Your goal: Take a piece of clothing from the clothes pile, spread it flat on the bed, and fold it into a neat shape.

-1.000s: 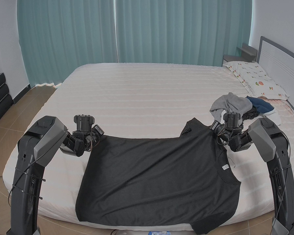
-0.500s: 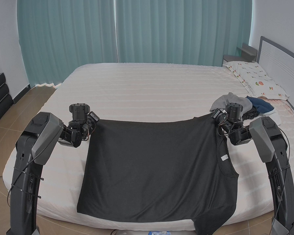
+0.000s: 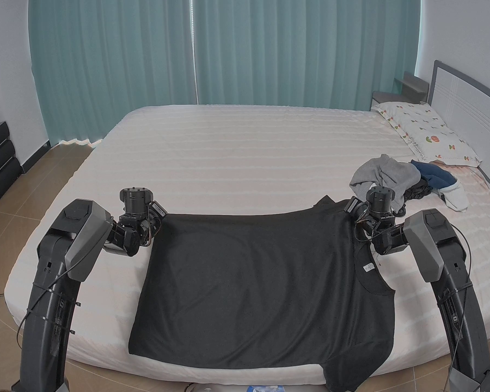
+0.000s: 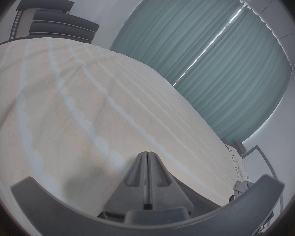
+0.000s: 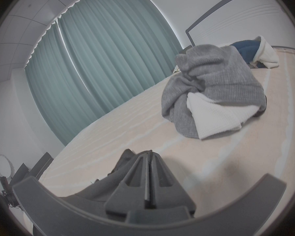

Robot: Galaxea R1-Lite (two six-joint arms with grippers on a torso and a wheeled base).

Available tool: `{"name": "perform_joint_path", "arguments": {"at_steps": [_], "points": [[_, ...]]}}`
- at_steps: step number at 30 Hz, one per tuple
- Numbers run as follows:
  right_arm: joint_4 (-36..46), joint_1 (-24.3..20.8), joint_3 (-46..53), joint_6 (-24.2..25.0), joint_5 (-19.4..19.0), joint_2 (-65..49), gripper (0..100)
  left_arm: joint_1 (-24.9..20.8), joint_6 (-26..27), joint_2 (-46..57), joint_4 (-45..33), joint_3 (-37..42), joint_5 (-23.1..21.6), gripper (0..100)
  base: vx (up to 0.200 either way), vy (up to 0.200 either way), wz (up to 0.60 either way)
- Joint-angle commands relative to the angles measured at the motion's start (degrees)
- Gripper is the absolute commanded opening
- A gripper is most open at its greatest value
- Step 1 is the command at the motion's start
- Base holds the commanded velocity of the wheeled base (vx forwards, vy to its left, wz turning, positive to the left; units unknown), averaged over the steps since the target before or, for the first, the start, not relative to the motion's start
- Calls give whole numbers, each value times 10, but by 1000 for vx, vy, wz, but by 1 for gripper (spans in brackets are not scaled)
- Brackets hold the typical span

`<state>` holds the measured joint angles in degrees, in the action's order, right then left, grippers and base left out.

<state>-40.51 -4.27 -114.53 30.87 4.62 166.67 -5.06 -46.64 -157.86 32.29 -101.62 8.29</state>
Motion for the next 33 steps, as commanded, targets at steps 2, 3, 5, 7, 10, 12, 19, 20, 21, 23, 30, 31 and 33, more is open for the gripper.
{"name": "perform_joint_path", "arguments": {"at_steps": [2, 3, 5, 7, 10, 12, 19, 20, 21, 23, 30, 31, 33], "points": [[5, -2, -1, 0, 0, 16, 0, -1, 0, -11, 0, -4, -1, 0, 0, 0, 0], [5, -2, -1, 0, 0, 17, 100, -1, 0, -11, -1, -4, -1, 100, 0, 0, 0], [2, -4, -1, 0, 0, 23, 100, -1, 0, -11, 0, -4, -1, 100, 0, 0, 0], [2, -5, 2, 0, 1, 17, 100, -1, -1, -11, 0, -2, -1, 100, 0, 0, 0], [-2, 0, 26, 1, 2, -6, 100, 0, -2, -5, 1, 6, 0, 100, 0, 0, 0], [-3, 4, 67, 2, 0, -43, 100, 0, -7, 4, 1, 20, 1, 100, 0, 0, 0], [-55, 27, 284, 3, -14, -190, 100, 7, -34, 121, 8, 128, -2, 100, 0, 0, 0], [-63, 30, 316, 2, -19, -208, 100, 7, -33, 139, 8, 148, -6, 100, 0, 0, 0], [-74, 37, 360, 2, -31, -233, 100, 8, -34, 164, 8, 178, -9, 100, 0, 0, 0], [-87, 45, 425, 2, -59, -275, 100, 7, -34, 195, 8, 216, -17, 100, 0, 0, 0], [-128, 57, 685, 3, -155, -432, 100, 7, -36, 309, 32, 419, -75, 100, 0, 0, 0], [-128, 57, 704, 4, -161, -443, 100, 6, -37, 317, 39, 441, -81, 100, 0, 0, 0], [-129, 55, 770, 4, -177, -480, 100, 2, -37, 346, 75, 524, -97, 100, 0, 0, 0]]}}
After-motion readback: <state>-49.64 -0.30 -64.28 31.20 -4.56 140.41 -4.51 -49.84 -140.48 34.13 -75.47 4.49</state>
